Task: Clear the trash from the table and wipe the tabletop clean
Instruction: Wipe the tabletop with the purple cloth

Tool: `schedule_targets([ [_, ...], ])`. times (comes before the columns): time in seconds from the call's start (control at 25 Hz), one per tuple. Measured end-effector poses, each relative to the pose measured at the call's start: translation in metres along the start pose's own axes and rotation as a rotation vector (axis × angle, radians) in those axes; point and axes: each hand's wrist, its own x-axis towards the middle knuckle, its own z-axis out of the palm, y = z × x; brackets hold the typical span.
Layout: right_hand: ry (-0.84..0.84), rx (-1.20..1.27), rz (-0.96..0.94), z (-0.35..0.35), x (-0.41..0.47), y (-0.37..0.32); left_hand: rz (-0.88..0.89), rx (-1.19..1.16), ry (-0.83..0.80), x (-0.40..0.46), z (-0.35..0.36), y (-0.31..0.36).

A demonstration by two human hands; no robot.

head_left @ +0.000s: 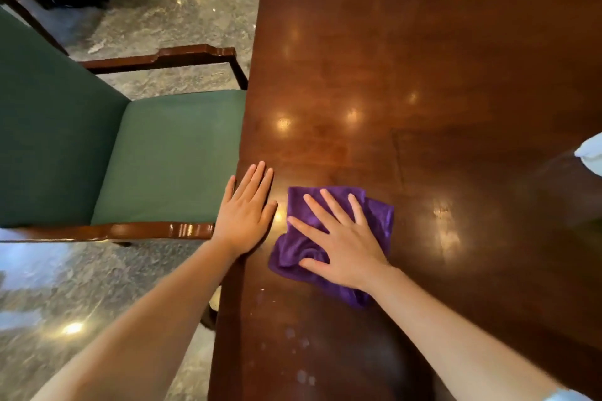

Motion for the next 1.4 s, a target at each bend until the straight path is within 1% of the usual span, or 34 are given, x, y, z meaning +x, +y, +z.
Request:
schedule_targets([
  [0.08,0.019,0.005,0.112,-0.001,-0.023,0.000,0.022,-0.006,0.009,0.001,-0.001,0.000],
  [0.24,0.054,0.008,0.474,0.005,-0.097,-0.012,0.070,0.010,-0.045,0.003,-0.001,-0.004],
  [0.28,0.072,0.015,0.600,0.007,-0.115,-0.025,0.079,0.017,-0.060,0.003,0.000,-0.006],
  [0.36,0.114,0.037,0.921,0.011,-0.131,-0.072,0.094,0.027,-0.066,0.005,0.000,-0.008],
  [0.4,0.113,0.048,1.040,0.014,-0.131,-0.100,0.098,0.023,-0.065,0.005,0.000,-0.008],
  [0.44,0.104,0.054,1.087,0.015,-0.127,-0.127,0.104,0.018,-0.063,0.005,-0.001,-0.009],
  [0.48,0.082,0.057,1.069,0.014,-0.124,-0.147,0.113,0.017,-0.061,0.005,-0.002,-0.010],
  [0.52,0.059,0.052,1.011,0.012,-0.125,-0.157,0.127,0.021,-0.062,0.005,-0.003,-0.011],
  [0.64,0.050,0.024,0.807,0.011,-0.141,-0.142,0.183,0.047,-0.073,0.005,-0.004,-0.018],
  [0.68,0.045,0.032,0.785,0.012,-0.144,-0.135,0.193,0.055,-0.067,0.005,-0.004,-0.020],
  [0.76,0.038,0.060,0.863,0.016,-0.136,-0.136,0.189,0.059,-0.047,0.005,-0.002,-0.020],
  [0.84,0.029,0.077,0.951,0.016,-0.111,-0.159,0.183,0.061,-0.044,0.004,-0.001,-0.018],
  [0.88,0.029,0.081,0.937,0.017,-0.099,-0.174,0.182,0.064,-0.041,0.004,-0.001,-0.018],
  [1.04,0.073,0.137,0.742,0.023,-0.074,-0.222,0.182,0.068,-0.048,0.005,-0.003,-0.017],
  [1.28,0.007,0.149,0.417,0.029,-0.084,-0.247,0.182,0.067,-0.059,0.004,-0.004,-0.016],
  [1.32,0.019,0.142,0.419,0.030,-0.088,-0.249,0.183,0.065,-0.059,0.004,-0.005,-0.016],
  [1.36,0.045,0.148,0.496,0.032,-0.094,-0.249,0.185,0.064,-0.062,0.004,-0.005,-0.016],
  [1.4,0.082,0.163,0.639,0.032,-0.099,-0.246,0.187,0.063,-0.064,0.004,-0.005,-0.016],
])
